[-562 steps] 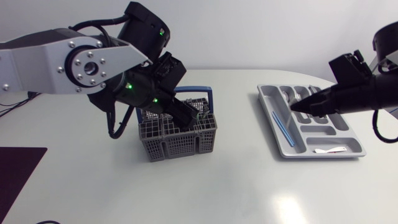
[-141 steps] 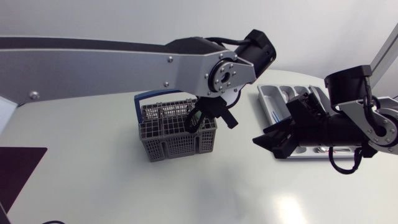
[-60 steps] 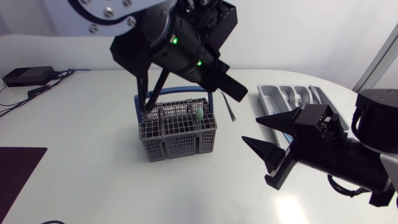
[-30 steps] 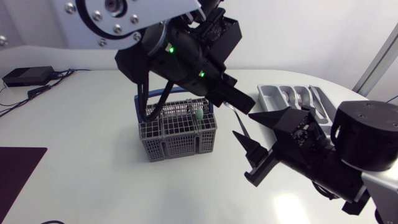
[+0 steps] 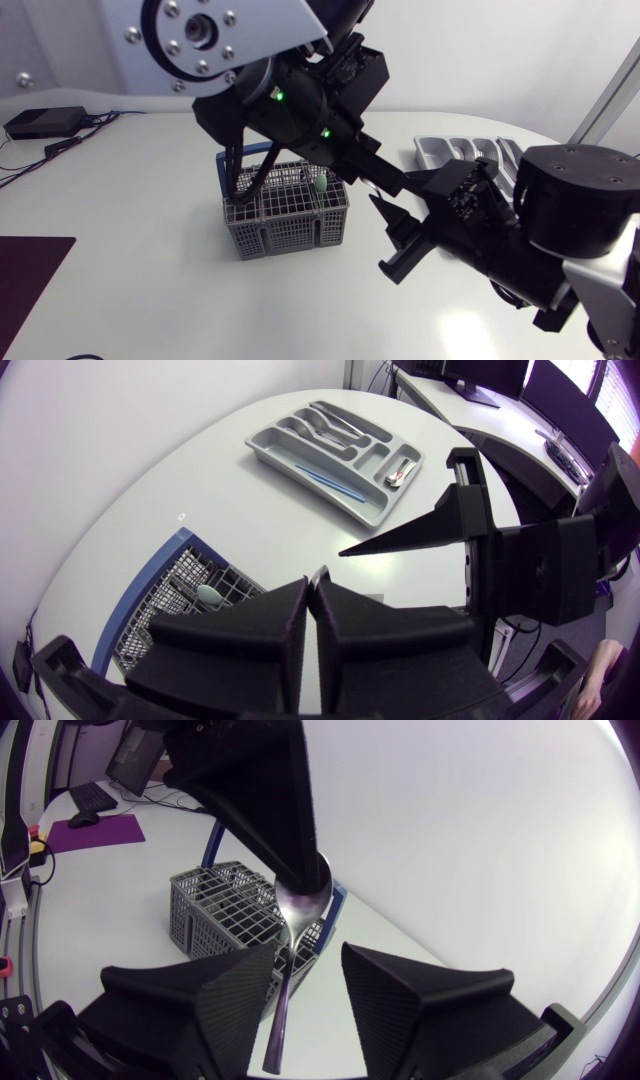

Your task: Unload the cutlery basket into the drawer organizer.

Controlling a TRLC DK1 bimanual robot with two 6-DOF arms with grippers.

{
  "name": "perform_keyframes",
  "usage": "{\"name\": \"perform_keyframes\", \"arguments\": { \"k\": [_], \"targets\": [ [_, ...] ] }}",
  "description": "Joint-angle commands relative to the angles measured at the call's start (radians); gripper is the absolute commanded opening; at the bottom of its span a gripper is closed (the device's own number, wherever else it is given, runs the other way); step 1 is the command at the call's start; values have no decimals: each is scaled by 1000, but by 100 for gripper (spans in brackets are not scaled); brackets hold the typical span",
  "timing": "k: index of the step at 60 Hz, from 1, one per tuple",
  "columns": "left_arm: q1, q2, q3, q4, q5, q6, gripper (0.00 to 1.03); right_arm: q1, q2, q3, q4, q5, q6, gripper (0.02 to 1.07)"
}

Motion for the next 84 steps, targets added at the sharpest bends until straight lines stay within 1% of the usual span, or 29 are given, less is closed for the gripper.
{"name": "perform_keyframes", "arguments": {
  "k": [1,3,8,11,16,22,29,33,38,50,61,64,65,68,70,74,77,84],
  "targets": [
    [-11,17,-18,3,9,-21,3,11,17,22,18,9,-3,48],
    [-11,17,-18,3,9,-21,3,13,18,22,18,11,-3,48],
    [-14,19,-18,5,9,-21,3,19,28,23,18,16,-3,40],
    [-14,19,-18,5,9,-21,3,21,31,25,16,16,-3,37],
    [-15,19,-18,5,9,-20,3,22,31,28,13,17,-3,30],
    [-17,19,-21,5,9,-20,3,25,31,30,10,19,-3,29],
    [-15,19,-21,5,9,-20,3,28,31,33,7,20,-3,21],
    [-17,17,-21,5,9,-20,3,31,34,33,5,22,-1,20],
    [-17,17,-23,5,9,-20,3,37,37,31,5,25,0,12],
    [-18,17,-21,5,9,-20,3,39,37,30,-8,25,0,9],
    [-18,16,-14,6,9,-23,4,53,35,27,-24,25,-1,9],
    [-12,16,-10,11,9,-27,13,54,34,23,-27,25,-1,9],
    [-9,14,-6,11,9,-29,21,57,31,22,-33,23,-1,9],
    [-6,14,-4,11,9,-30,33,59,26,17,-38,23,-1,9],
    [-4,14,-4,12,9,-32,44,59,23,14,-41,22,-3,9],
    [-1,13,0,12,9,-33,59,59,14,10,-50,19,-4,9],
    [3,13,5,12,9,-37,67,56,3,5,-62,13,-7,9],
    [22,-3,9,21,9,-46,79,54,-15,-12,-80,2,-18,9]
  ]
}}
